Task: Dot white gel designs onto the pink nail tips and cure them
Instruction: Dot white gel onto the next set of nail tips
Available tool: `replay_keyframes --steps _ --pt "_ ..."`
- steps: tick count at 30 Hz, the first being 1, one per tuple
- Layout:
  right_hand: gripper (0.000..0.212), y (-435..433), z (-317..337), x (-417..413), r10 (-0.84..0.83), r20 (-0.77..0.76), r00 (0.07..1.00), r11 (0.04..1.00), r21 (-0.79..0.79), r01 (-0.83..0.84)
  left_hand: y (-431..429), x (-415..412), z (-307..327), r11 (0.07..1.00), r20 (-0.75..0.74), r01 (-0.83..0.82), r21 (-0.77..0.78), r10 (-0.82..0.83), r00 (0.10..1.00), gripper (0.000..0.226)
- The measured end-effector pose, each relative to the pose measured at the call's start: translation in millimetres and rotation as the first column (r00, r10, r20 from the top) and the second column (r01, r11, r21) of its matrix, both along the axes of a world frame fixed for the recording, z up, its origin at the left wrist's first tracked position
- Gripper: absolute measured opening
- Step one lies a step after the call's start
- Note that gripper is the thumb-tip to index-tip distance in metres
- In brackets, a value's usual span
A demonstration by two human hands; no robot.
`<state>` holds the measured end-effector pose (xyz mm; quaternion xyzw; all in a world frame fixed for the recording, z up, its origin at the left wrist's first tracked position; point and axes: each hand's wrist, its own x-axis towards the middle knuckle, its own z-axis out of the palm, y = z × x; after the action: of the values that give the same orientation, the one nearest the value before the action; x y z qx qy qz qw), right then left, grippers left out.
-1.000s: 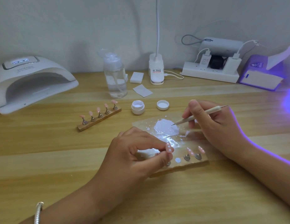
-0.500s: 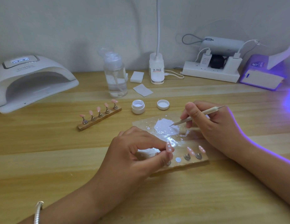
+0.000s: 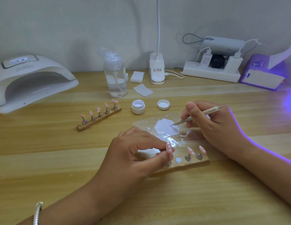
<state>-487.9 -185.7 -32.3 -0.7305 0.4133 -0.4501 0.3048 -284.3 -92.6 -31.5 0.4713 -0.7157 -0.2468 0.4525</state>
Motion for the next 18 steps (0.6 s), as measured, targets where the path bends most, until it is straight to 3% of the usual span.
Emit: replay_keyframes --steps 18 --pt "0.036 -0.2 -0.2 -0.6 -0.004 0.019 1.000 0.996 -0.089 0.006 0.1 0.0 -0.5 1.000 -0.001 0.001 -0.013 -0.001 1.000 0.011"
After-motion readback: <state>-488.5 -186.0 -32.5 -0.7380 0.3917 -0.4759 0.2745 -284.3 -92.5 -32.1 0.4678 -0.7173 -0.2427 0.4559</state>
